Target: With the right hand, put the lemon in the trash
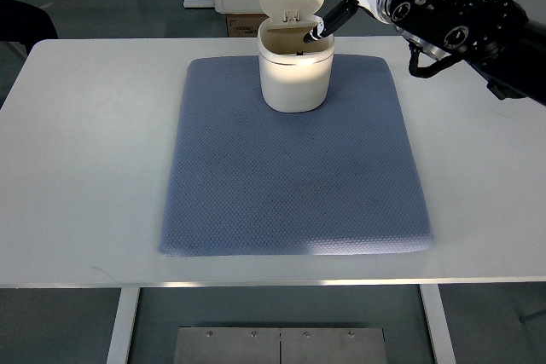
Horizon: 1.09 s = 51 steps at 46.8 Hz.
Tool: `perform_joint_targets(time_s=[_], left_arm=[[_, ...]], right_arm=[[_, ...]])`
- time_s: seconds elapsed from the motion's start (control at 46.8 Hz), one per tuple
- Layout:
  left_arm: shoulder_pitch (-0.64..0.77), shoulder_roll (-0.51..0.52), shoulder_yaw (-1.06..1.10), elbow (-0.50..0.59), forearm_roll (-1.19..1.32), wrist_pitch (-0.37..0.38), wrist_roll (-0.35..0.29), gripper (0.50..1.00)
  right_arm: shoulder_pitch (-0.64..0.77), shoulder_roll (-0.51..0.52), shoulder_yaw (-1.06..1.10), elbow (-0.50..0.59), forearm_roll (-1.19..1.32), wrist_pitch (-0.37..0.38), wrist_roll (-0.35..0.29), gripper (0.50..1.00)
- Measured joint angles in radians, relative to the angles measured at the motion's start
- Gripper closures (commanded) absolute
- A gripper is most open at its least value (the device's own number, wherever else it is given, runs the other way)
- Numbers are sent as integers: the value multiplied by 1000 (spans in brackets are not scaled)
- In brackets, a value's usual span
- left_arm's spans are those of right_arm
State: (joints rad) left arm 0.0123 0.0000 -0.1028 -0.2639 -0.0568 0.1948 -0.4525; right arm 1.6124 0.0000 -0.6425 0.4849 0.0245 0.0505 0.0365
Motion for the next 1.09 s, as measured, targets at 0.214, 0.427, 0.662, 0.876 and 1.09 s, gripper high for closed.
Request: perform_joint_targets(time_s=[0.214, 0.427, 0.662, 0.876, 1.09], left_arm=[[0, 0, 0, 0, 0, 0, 0, 500], [0, 0, 0, 0, 0, 0, 0, 500], [0, 0, 0, 0, 0, 0, 0, 500], [0, 0, 0, 0, 0, 0, 0, 500], [0, 0, 0, 0, 0, 0, 0, 500]], right_arm=[[9, 0, 0, 8, 0, 3, 0, 500], [16, 0, 0, 20, -1, 15, 2, 500], [59, 0, 0, 161, -3, 26, 13, 500], [105, -62, 1, 306, -3, 12, 37, 500], [105, -243, 40, 482, -3, -35, 88, 500]])
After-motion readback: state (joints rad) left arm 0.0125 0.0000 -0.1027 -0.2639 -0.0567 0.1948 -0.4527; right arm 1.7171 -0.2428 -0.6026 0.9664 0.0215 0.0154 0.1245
